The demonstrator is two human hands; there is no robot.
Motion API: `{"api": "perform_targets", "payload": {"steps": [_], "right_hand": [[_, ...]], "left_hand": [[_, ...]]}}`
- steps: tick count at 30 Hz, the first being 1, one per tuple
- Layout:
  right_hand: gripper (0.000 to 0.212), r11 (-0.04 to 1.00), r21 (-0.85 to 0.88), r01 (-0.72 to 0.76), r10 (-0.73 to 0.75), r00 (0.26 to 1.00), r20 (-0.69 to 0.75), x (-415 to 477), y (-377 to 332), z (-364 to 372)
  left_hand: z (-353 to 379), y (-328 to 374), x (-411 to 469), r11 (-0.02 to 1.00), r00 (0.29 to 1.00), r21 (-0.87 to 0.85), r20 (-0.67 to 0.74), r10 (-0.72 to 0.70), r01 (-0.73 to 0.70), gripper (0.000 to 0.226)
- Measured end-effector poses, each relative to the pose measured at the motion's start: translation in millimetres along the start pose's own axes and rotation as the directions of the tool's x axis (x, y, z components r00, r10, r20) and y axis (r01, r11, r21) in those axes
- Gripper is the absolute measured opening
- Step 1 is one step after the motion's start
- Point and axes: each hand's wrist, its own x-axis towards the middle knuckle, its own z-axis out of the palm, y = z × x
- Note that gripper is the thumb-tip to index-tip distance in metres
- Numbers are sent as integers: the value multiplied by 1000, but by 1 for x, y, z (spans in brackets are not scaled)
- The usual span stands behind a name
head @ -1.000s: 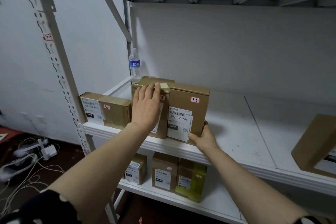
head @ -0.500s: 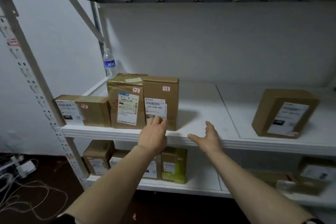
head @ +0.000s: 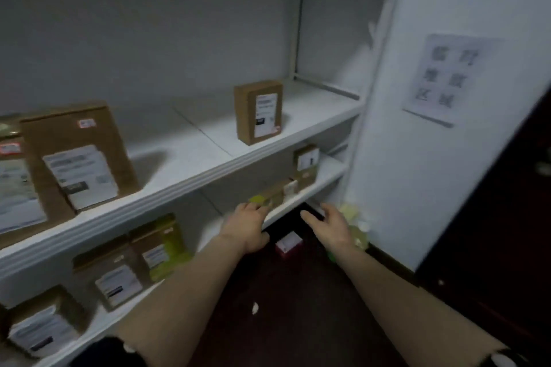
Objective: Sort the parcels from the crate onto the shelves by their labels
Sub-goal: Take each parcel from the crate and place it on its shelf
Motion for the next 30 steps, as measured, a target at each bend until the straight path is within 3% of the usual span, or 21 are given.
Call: {"api": "perform_targets", "payload": {"steps": [6, 13, 16, 20, 24, 30], "right_hand": [[55, 968, -127, -215, 177, 950, -258, -87, 85, -128], [34, 864, -231, -447, 314, 838, -446, -240, 199, -266], [32, 816, -116, -567, 437, 735, -518, -328, 259, -330], [17, 743, 104, -662, 569, 541, -620, -452, 332, -411], [29, 692, 358, -627, 654, 335, -678, -550, 379, -466], [27, 674, 503, -541, 679, 187, -709, -610, 438, -520]], "left_hand": [[28, 146, -6, 954, 952, 33, 85, 294, -297, 66], [77, 355, -61, 795, 812, 176, 186, 552, -581, 48], [110, 460, -110, 692, 705, 147, 219, 674, -707, 46], [154, 595, -191, 476, 496, 139, 263, 828, -868, 47], [183, 701, -266, 288, 312, 125, 291, 904, -950, 45], [219, 818, -306, 101, 140, 133, 328, 934, -986, 50]]}}
